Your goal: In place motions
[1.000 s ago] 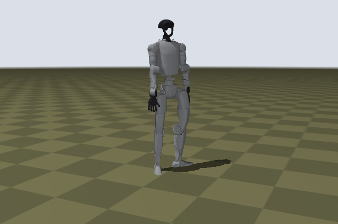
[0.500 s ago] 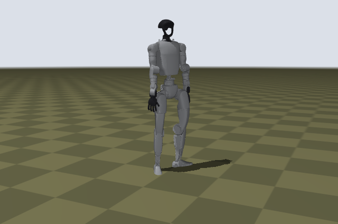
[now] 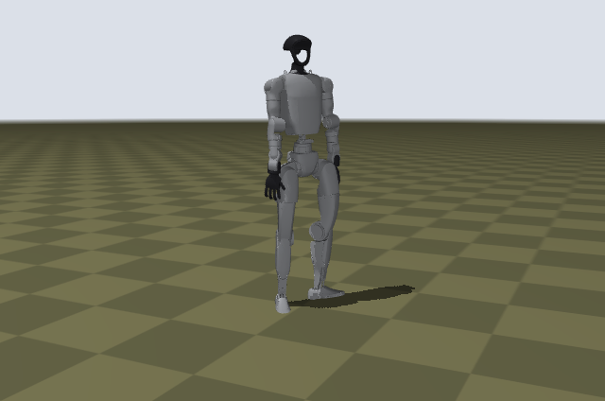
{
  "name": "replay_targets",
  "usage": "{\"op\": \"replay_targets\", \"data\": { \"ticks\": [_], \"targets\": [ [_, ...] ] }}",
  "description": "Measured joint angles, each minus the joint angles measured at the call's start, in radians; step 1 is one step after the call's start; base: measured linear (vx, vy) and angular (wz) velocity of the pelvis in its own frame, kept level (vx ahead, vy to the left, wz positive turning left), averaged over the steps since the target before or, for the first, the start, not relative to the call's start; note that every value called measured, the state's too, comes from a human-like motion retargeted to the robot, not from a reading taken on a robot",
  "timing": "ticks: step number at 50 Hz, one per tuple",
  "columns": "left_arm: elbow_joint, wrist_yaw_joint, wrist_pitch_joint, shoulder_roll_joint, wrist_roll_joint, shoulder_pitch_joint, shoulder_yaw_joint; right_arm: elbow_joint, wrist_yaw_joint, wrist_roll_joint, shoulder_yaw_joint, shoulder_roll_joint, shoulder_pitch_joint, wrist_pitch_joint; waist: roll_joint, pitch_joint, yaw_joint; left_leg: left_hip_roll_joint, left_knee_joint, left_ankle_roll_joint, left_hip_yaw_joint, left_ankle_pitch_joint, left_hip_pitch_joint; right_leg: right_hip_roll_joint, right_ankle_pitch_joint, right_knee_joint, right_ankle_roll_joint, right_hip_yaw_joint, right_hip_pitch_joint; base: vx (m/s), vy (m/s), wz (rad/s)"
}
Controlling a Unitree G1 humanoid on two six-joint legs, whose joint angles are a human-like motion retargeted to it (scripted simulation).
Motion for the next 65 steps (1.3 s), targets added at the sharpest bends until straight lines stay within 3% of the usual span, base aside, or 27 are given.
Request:
{"op": "replay_targets", "data": {
  "ticks": [55,65],
  "targets": [
    [-0.007,0.0,-0.001,0.0,-0.007,0.005,0.004,-0.004,-0.001,-0.009,0.011,0.004,0.001,-0.003,-0.003,0.015,-0.018,-0.004,-0.002,0.002,-0.012,-0.002,0.008,-0.004,0.004,0.003,0.001,-0.008,0.0,0.0,0.0,0.0],
    [0.056,0.017,-0.001,0.036,-0.003,-0.018,-0.071,-0.066,0.004,-0.057,-0.001,-0.011,0.029,-0.059,-0.011,0.034,-0.011,0.002,0.007,0.003,0.008,0.0,0.007,-0.014,0.002,0.023,0.004,0.019,-0.011,0.0,0.0,-0.04]
  ]
}}
